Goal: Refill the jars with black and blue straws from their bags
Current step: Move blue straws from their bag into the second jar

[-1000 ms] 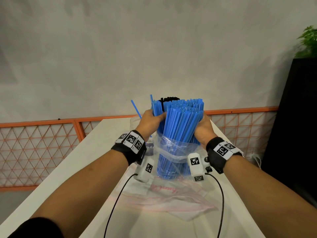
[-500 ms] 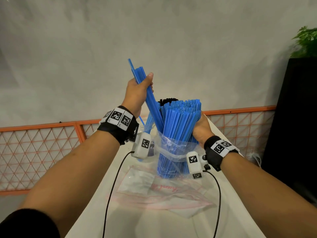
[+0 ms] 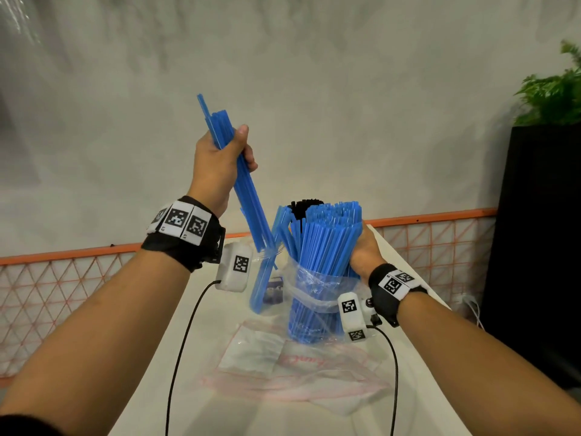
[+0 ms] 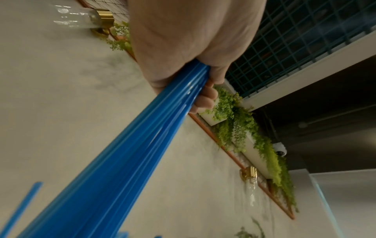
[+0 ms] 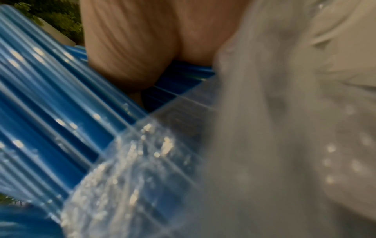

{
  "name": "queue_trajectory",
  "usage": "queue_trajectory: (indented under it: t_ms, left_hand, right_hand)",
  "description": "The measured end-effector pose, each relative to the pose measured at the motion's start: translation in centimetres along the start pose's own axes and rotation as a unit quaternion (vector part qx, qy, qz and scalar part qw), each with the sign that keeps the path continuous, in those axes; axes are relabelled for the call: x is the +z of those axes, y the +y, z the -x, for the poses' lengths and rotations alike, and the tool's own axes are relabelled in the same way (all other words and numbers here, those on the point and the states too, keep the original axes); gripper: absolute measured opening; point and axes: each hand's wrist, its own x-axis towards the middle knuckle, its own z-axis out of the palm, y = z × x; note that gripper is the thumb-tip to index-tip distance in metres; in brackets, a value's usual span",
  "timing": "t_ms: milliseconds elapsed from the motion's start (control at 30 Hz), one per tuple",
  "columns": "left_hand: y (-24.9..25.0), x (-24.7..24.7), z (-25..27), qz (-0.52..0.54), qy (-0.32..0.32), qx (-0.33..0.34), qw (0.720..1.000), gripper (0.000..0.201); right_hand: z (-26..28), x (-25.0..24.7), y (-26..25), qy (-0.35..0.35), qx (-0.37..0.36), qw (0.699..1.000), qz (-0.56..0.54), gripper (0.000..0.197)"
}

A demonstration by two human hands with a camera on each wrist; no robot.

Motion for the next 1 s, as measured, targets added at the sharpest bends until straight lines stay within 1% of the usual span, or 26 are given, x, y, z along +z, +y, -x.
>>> queue_trajectory:
  t_ms: [67,133,233,300,400,500,600,700,767,800,900,1000]
  left_hand:
    - [-1.7,-1.0,0.7,-0.023,-0.006,-0.02,1.0,0.02]
    - [-4.4,-2.0,2.2,-0.039,-0.008,-0.059,0.997,0.018]
    - [-9.1,-3.2,5.5,-0.07,-0.012,-0.122,0.99,0.021]
    - [-11.7,-3.9,7.7,-0.088,-0.014,-0.16,0.983,0.024]
    - [-14.0,-4.8,9.4,-0.088,-0.001,-0.199,0.976,0.02]
    - [-14.4,-5.0,9.2,-0.084,0.005,-0.208,0.974,0.015]
    - [-14.1,-4.9,8.3,-0.06,0.014,-0.211,0.975,0.012]
    - [-14.2,-5.0,8.1,-0.022,-0.024,-0.201,0.979,0.015]
    - [-14.9,-5.1,8.8,-0.022,-0.052,-0.201,0.978,0.017]
    - [-15.3,-5.1,9.2,-0.026,-0.052,-0.203,0.977,0.016]
    - [-16.3,-4.8,9.6,-0.034,-0.025,-0.215,0.976,0.014]
    - [-16.7,-4.7,9.7,-0.027,0.0,-0.226,0.974,0.025]
  right_hand:
    - [0.0,0.0,0.1,-0.003,-0.005,1.0,0.015,0.023]
    - [-0.1,0.0,0.1,0.002,-0.003,1.0,0.023,0.014]
    - [-0.4,0.0,0.3,-0.001,-0.011,1.0,0.018,0.007]
    - [-0.5,0.0,0.5,-0.001,-0.014,0.999,0.03,0.008]
    - [-0.6,0.0,0.6,0.006,-0.012,0.999,0.047,0.011]
    - [-0.5,0.1,0.5,0.022,0.001,0.999,0.039,0.016]
    - [-0.5,0.1,0.6,0.002,-0.014,0.997,0.073,0.015]
    - [-0.4,0.0,0.7,0.006,-0.012,0.997,0.081,0.027]
    - [-0.4,0.0,0.8,0.008,-0.016,0.995,0.095,0.03]
    - [-0.4,0.0,0.8,0.006,-0.017,0.995,0.097,0.03]
    - [-0.6,-0.1,1.0,0.006,-0.014,0.995,0.099,0.027]
    - [-0.6,-0.1,1.1,0.005,-0.02,0.994,0.104,0.03]
